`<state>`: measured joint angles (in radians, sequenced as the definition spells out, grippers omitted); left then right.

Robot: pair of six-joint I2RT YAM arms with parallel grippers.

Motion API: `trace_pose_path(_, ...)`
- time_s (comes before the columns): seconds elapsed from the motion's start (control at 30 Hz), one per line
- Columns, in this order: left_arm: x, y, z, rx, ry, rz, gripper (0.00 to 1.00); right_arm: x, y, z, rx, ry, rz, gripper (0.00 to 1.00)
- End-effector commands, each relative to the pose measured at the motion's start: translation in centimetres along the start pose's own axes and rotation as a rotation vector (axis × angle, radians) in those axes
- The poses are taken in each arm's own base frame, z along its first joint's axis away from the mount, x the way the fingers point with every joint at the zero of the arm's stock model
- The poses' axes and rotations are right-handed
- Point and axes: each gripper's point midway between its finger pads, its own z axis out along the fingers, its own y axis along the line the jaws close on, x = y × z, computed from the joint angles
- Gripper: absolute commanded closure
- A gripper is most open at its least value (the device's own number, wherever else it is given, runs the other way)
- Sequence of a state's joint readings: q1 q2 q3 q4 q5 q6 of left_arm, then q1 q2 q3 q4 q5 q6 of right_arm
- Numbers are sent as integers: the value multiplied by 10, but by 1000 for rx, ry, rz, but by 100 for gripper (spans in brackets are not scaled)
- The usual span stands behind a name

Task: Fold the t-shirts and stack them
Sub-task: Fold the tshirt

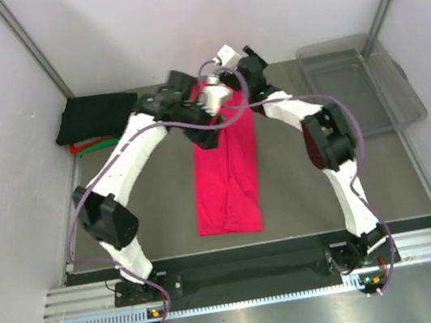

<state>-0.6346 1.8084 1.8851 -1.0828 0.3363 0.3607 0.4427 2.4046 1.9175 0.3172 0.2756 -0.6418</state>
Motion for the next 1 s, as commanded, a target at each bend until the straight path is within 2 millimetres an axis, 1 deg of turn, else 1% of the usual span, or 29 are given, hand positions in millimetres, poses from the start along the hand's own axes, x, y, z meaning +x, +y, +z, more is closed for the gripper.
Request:
trace_pose_path(0.0,4,20,-48,-44,-135,-209,36,-117,-129,-90,161,-135,318,10)
trace_pose_path(0.03,16,26,-54,-41,-163,-267,36,-111,-127,-101,101,-102,372,12)
trace_pose_path(0.07,22,26,-56,-43,-176,-332,39,-93,-106,-116,0,0,476,14)
trace_pose_path(0.1,30,28,-58,-52,-184,-371,42,-111,-104,-143,-118,-33,537,18)
trace_pose_path(0.13,45,33,-59,-77,-199,-421,43,-89,-81,-157,-217,39,580,21)
trace_pose_path(0.17,54,32,-58,-76,-197,-498,44,-74,-53,-179,-334,139,678,23)
trace_pose_path(0.2,72,28,-58,-57,-194,-568,45,-65,-25,-207,-477,194,729,27)
trace_pose_path(0.23,73,29,-56,-50,-227,-656,45,-51,-2,-230,-562,293,806,28)
trace_pose_path(0.27,83,28,-54,-47,-232,-724,44,-53,24,-256,-718,316,858,29)
trace_pose_path(0.3,109,22,-39,-25,-196,-820,36,-23,49,-288,-782,404,904,30)
trace_pose_path(0.33,114,18,-44,26,-234,-939,34,-19,61,-304,-828,414,973,31)
trace_pose_path(0.37,116,18,-40,61,-272,-978,34,-14,76,-329,-924,450,1023,33)
trace_pose_path(0.4,140,4,-23,114,-235,-1061,35,16,99,-359,-964,558,1065,34)
trace_pose_path(0.43,142,-2,-24,133,-258,-1087,35,28,110,-375,-984,628,1134,34)
trace_pose_path(0.47,147,-4,-20,129,-265,-1122,34,36,120,-390,-1018,671,1181,34)
trace_pose_path(0.5,159,-7,-12,117,-257,-1142,35,62,136,-413,-1019,757,1223,34)
trace_pose_path(0.53,164,-10,-12,105,-257,-1152,35,64,141,-415,-1007,761,1275,34)
trace_pose_path(0.57,169,-11,-9,99,-252,-1162,35,70,146,-420,-1006,788,1305,34)
trace_pose_path(0.6,180,-12,-5,89,-236,-1192,35,81,156,-426,-990,840,1352,34)
trace_pose_path(0.67,195,-17,2,87,-203,-1243,36,91,164,-424,-967,888,1363,35)
trace_pose_path(0.7,197,-17,5,98,-200,-1254,36,93,167,-422,-962,903,1357,35)
trace_pose_path(0.73,200,-20,9,106,-191,-1279,39,90,173,-422,-977,915,1348,35)
trace_pose_path(0.77,204,-22,12,116,-181,-1295,40,92,182,-424,-992,950,1347,36)
trace_pose_path(0.8,211,-28,19,138,-152,-1327,42,86,184,-422,-1005,946,1342,36)
trace_pose_path(0.83,214,-30,22,146,-139,-1345,45,78,193,-426,-1030,957,1334,36)
trace_pose_path(0.87,220,-34,26,155,-114,-1362,46,76,198,-426,-1041,969,1330,36)
trace_pose_path(0.9,223,-35,28,155,-102,-1369,47,72,206,-432,-1065,978,1314,37)
trace_pose_path(0.93,226,-36,31,156,-89,-1371,48,68,209,-433,-1069,979,1323,37)
trace_pose_path(0.97,228,-37,33,157,-74,-1377,50,70,213,-435,-1064,999,1322,37)
